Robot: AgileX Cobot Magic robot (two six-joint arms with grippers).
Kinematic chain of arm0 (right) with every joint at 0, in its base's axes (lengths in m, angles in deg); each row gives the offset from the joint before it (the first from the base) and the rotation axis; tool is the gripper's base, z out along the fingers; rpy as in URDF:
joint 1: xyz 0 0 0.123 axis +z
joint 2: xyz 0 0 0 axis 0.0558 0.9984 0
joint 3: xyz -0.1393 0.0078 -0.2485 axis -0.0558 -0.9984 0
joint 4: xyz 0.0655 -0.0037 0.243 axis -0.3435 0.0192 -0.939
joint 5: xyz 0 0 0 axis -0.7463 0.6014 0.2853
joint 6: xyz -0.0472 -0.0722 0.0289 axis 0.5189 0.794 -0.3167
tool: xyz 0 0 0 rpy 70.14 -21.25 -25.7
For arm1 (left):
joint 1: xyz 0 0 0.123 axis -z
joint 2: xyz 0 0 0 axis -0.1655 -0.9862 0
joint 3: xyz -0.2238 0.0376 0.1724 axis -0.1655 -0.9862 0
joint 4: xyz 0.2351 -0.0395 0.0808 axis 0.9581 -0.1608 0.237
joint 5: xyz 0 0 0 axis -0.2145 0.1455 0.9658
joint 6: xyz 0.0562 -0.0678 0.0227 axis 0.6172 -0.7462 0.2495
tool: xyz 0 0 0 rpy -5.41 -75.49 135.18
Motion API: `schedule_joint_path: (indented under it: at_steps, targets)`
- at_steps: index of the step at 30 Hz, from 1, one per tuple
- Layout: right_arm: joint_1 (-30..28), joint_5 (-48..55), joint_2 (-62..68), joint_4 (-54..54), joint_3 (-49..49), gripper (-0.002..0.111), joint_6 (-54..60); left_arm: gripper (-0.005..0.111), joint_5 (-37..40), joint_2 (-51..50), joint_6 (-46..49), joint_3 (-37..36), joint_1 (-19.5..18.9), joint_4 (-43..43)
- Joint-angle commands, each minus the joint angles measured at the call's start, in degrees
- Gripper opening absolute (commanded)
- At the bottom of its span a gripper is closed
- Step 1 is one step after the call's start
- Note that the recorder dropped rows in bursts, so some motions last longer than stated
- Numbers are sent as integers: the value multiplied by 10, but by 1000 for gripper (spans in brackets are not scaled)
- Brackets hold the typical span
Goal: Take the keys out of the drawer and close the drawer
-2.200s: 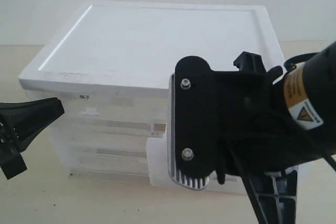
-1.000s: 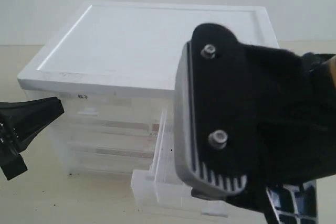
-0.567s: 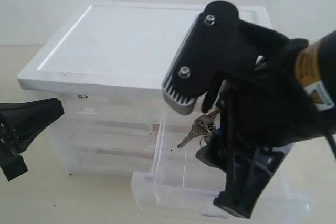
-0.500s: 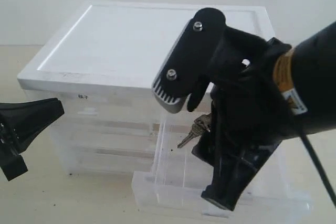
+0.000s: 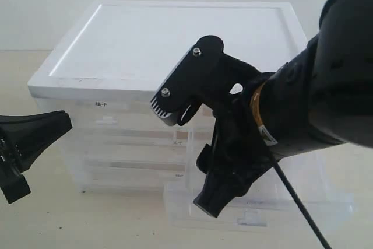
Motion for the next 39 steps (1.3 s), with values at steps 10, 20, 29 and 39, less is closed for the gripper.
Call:
schedule_joint_path:
  at_steps: [10, 20, 29, 39]
  targets:
    - [-1, 40, 27, 64, 3, 0, -24, 5, 4, -4, -2, 2, -1, 5]
    - [0, 23, -23, 64, 3, 0, -9, 5, 1, -4, -2, 2, -1, 4]
    - [0, 18, -99, 31, 3, 0, -3, 5, 1, -4, -2, 2, -1, 4]
    - [-1, 28, -68, 19, -3, 80, -42, 5, 3, -4, -4, 2, -1, 20]
